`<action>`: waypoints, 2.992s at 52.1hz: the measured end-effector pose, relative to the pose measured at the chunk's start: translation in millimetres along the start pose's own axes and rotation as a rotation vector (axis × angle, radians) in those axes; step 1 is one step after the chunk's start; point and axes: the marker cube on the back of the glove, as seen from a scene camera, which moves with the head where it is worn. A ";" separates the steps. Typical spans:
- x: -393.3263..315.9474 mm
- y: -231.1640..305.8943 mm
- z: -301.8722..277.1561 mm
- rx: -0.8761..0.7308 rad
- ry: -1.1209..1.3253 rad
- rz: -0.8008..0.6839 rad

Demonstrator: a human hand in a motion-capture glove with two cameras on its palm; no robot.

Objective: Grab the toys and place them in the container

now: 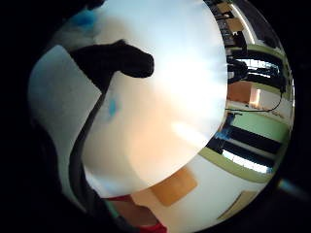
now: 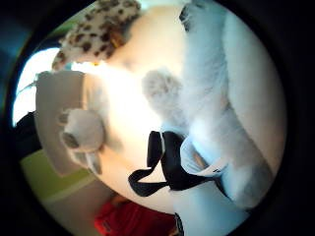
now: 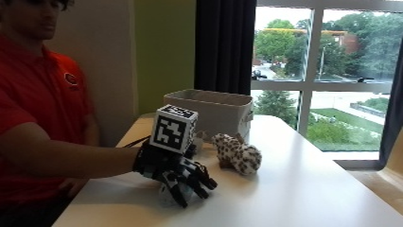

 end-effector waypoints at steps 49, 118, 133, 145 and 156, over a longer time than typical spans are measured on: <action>-12.5 -10.5 -9.0 0.343 -0.105 -0.133; -347.0 16.7 -247.2 0.451 -0.097 -0.572; -405.6 29.6 -239.1 0.419 -0.042 -0.594; -402.4 34.6 -223.5 0.209 0.015 -0.617; -383.8 51.3 -221.6 0.126 -0.039 -0.683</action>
